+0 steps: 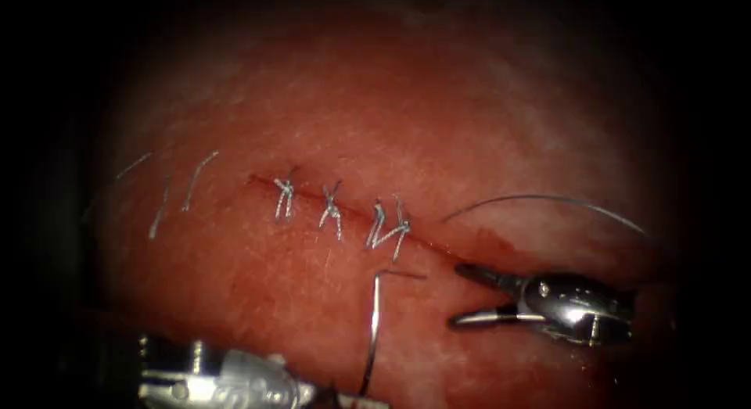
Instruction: Wound Closure
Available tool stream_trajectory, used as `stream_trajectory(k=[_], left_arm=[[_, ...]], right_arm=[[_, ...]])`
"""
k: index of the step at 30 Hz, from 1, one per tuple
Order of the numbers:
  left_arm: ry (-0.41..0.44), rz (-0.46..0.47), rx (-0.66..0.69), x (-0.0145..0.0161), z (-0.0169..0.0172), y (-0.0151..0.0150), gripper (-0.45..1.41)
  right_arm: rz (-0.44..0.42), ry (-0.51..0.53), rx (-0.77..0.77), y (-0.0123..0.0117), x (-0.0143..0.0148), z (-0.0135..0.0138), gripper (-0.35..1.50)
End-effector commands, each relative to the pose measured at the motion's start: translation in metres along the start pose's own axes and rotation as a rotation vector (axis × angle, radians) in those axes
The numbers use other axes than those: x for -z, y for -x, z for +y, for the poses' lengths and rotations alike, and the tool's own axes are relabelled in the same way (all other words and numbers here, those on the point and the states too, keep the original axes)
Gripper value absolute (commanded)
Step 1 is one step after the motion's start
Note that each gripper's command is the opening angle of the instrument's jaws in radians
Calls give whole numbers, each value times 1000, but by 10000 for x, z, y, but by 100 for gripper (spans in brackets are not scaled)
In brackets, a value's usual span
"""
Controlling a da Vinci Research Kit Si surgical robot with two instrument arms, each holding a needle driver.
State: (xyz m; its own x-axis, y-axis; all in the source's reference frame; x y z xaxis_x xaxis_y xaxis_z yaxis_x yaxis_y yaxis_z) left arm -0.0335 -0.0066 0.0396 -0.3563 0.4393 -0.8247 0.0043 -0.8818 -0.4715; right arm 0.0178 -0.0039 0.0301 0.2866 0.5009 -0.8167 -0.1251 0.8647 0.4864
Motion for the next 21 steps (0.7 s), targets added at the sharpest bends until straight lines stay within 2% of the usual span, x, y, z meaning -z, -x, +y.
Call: stream_trajectory(k=[1, 7, 13, 16, 19, 20, 21], left_arm=[[4, 0, 1, -7, 12, 6, -45], [5, 0, 3, -9, 16, 2, -45], [4, 0, 4, -10, 16, 2, -45], [2, -1, -1, -10, 19, 0, -45], [2, 0, -4, -11, 23, -4, -45], [5, 1, -3, -11, 24, -6, -45], [4, 1, -8, -10, 25, -7, -45]], right_arm=[[0, 0, 16, 5, -17, -10, 113], [-1, 20, 61, 3, -34, -9, 108], [-29, 57, 74, 13, -38, -1, 98], [-51, 60, 81, 22, -40, 4, 83], [-77, 60, 89, 30, -46, 7, 59], [-86, 62, 91, 32, -47, 7, 47], [-94, 58, 100, 35, -49, 6, 24]])
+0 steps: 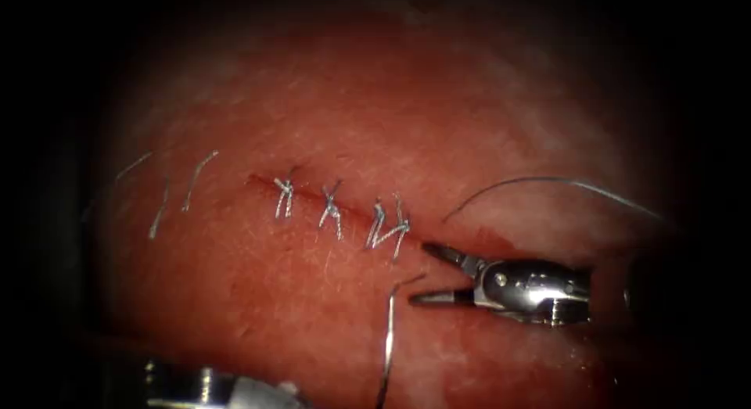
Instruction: Wound Closure
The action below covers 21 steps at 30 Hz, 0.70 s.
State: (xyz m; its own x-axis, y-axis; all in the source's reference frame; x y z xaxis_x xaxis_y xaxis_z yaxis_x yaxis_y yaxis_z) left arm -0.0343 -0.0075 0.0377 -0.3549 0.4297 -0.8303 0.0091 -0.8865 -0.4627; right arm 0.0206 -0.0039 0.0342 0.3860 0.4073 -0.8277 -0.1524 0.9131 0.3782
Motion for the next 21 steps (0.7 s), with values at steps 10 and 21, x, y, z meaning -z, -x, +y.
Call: stream_trajectory(k=[10, 21], left_arm=[[-4, 7, -16, 9, 5, -2, -45], [-127, -50, -17, 38, -42, 33, -45]], right_arm=[[-50, -13, -32, 4, 11, -17, -35], [-37, -19, -143, -52, 28, -49, -35]])
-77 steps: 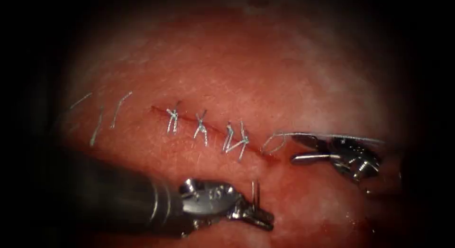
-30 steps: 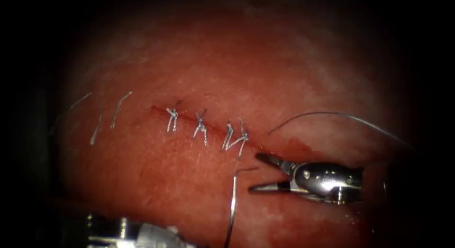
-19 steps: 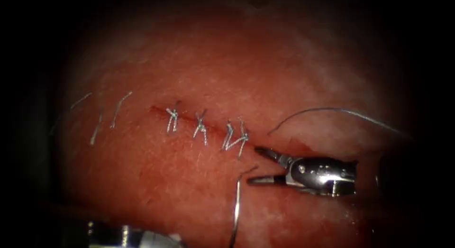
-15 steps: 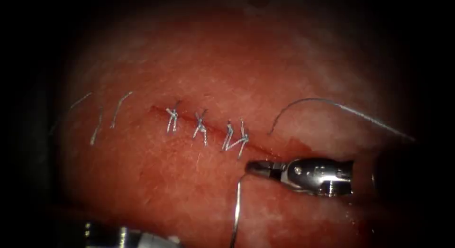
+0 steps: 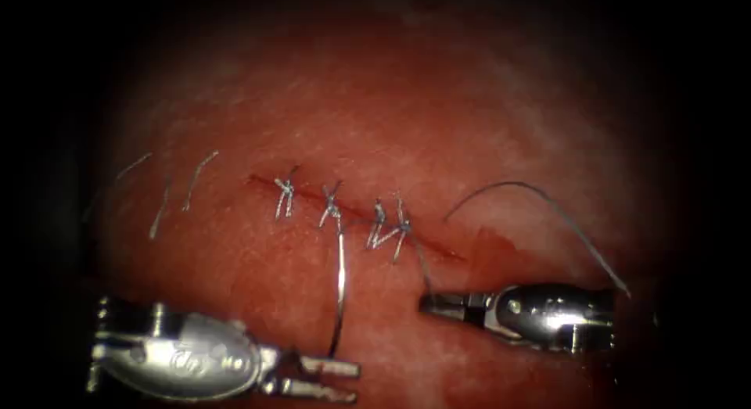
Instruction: Wound Closure
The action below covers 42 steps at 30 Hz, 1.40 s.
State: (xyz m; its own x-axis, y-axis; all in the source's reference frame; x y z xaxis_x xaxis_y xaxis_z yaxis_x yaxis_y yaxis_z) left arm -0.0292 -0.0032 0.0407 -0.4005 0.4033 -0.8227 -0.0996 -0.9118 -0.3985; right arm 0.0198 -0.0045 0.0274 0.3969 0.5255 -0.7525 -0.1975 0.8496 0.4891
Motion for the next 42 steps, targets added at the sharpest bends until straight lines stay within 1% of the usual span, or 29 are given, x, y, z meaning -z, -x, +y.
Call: stream_trajectory(k=[1, 4, 6, 8, 9, 10, 11, 12, 14, 18, 21, 24, 26, 28, 29, 30, 31, 32, 37, 42], left_arm=[[-13, -11, 4, -5, 5, 11, -45], [-47, -23, 5, 3, -11, 24, -45], [-71, -33, 0, 6, -19, 31, -45], [-87, -43, 5, 9, -24, 36, -45], [-94, -48, 9, 11, -26, 38, -45], [-101, -46, 12, 13, -29, 40, -45], [-105, -47, 8, 16, -31, 42, -45], [-111, -46, 5, 20, -34, 43, -45], [-119, -50, 11, 26, -38, 45, -45], [-145, -52, 9, 37, -41, 44, -45], [-151, -51, 13, 40, -40, 40, -45], [-148, -50, 6, 39, -36, 36, -45], [-143, -47, 7, 38, -33, 34, -45], [-141, -45, 9, 37, -30, 31, -45], [-140, -44, 9, 36, -29, 31, -45], [-138, -43, 4, 35, -28, 30, -45], [-137, -42, 4, 35, -27, 29, -45], [-135, -40, 4, 34, -27, 28, -45], [-135, -40, 4, 34, -26, 28, -45], [-135, -40, 3, 33, -28, 30, -45]], right_arm=[[7, -13, -12, -4, -6, -23, -35], [22, -19, -24, -17, -5, -32, -35], [37, -13, -19, -22, -7, -31, -35], [46, -8, 19, -24, -10, -28, 44], [46, 5, 42, -23, -11, -26, 79], [41, 30, 53, -22, -12, -24, 104], [34, 62, 71, -20, -12, -20, 123], [28, 82, 88, -18, -12, -18, 129], [21, 106, 102, -14, -13, -11, 136], [11, 142, 133, -4, -18, -2, 141], [14, 148, 142, 3, -26, 2, 138], [-3, 153, 150, 11, -35, 4, 131], [-25, 152, 155, 16, -41, 5, 121], [-53, 146, 162, 21, -46, 5, 99], [-62, 139, 166, 24, -48, 5, 82], [-64, 124, 168, 26, -49, 5, 46], [-62, 106, 171, 28, -50, 4, -1], [-61, 103, 173, 30, -51, 3, -35], [-74, 102, 175, 31, -42, 2, -35], [-87, 115, 169, 25, -27, -2, -35]])
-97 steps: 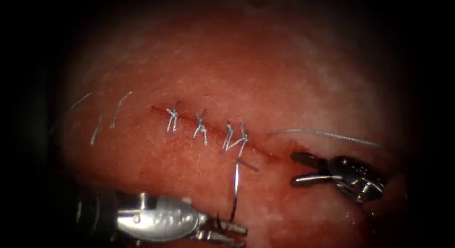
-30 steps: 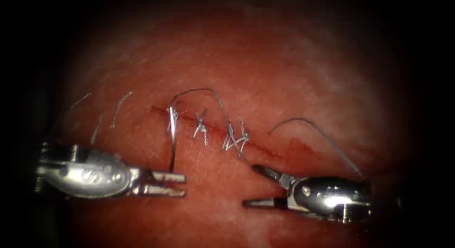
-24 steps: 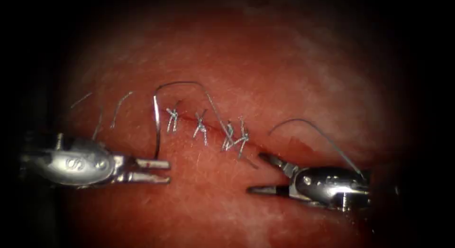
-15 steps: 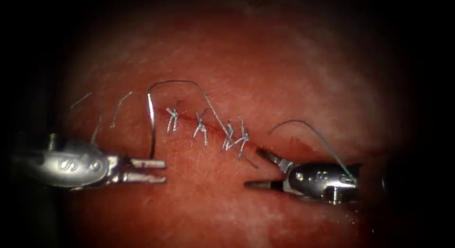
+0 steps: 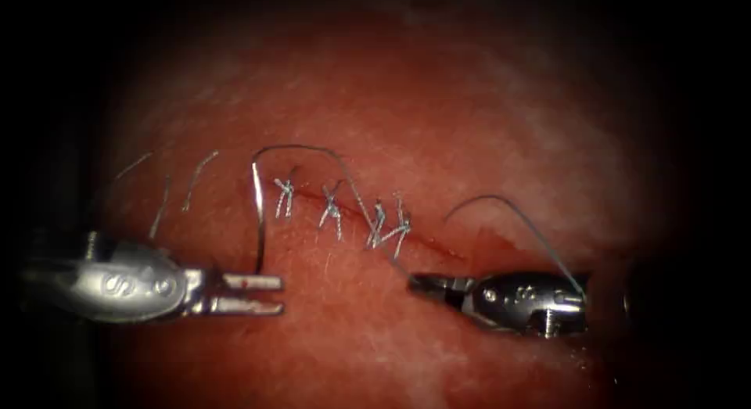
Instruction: Wound Closure
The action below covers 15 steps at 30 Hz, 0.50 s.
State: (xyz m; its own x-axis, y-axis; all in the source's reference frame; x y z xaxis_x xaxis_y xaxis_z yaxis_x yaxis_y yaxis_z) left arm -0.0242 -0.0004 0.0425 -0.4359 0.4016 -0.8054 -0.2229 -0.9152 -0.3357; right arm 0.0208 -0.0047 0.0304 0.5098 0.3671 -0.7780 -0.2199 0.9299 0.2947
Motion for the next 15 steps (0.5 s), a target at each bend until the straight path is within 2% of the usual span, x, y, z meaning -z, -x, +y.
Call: stream_trajectory(k=[1, 15], left_arm=[[4, -1, 3, -7, 10, 8, -45], [6, 1, -3, -7, 4, 17, -45]], right_arm=[[2, -1, -9, 1, -2, -14, -35], [11, -26, -19, -14, 8, -28, -35]])
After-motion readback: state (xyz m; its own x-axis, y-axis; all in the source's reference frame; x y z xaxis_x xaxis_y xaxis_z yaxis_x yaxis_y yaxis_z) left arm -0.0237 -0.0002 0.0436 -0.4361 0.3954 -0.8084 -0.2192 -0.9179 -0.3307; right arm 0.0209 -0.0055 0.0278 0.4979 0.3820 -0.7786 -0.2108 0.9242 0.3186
